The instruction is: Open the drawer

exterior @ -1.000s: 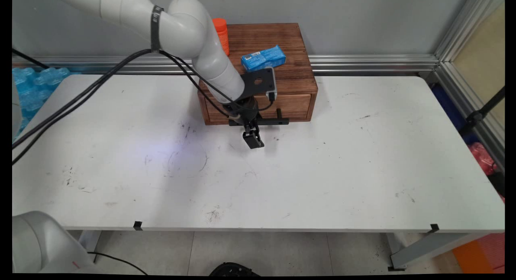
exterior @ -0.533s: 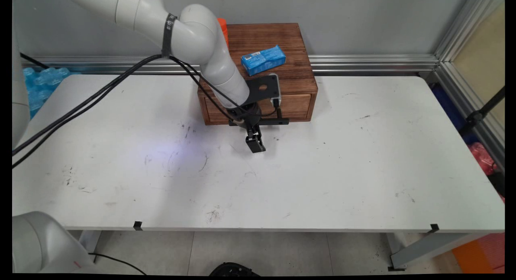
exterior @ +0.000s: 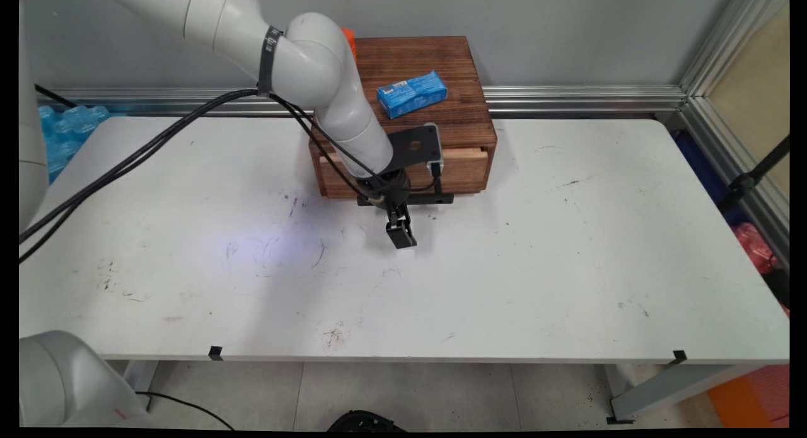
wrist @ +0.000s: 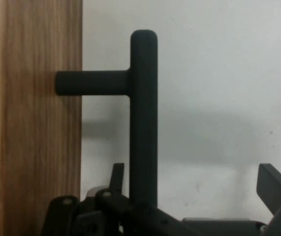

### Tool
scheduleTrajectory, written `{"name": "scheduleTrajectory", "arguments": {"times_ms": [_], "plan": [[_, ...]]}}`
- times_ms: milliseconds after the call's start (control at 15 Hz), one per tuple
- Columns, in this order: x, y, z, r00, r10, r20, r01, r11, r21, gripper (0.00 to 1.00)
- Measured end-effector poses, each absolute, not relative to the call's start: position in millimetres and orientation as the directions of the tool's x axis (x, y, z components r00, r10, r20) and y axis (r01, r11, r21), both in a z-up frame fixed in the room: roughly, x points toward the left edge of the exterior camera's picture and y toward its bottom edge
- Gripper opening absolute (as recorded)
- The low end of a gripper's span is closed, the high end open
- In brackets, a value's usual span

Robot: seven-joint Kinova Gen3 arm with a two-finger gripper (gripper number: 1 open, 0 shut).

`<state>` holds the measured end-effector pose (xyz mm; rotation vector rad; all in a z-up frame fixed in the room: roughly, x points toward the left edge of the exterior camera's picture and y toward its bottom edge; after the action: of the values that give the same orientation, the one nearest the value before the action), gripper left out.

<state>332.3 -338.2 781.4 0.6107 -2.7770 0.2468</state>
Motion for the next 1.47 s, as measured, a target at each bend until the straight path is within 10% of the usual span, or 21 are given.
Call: {"name": "scheduleTrajectory", "arguments": {"times_ms": [1467], "plan": [[302, -265, 787, -0.868, -0.397, 0.298, -0.426, 0.904, -0.036, 1.00]]}}
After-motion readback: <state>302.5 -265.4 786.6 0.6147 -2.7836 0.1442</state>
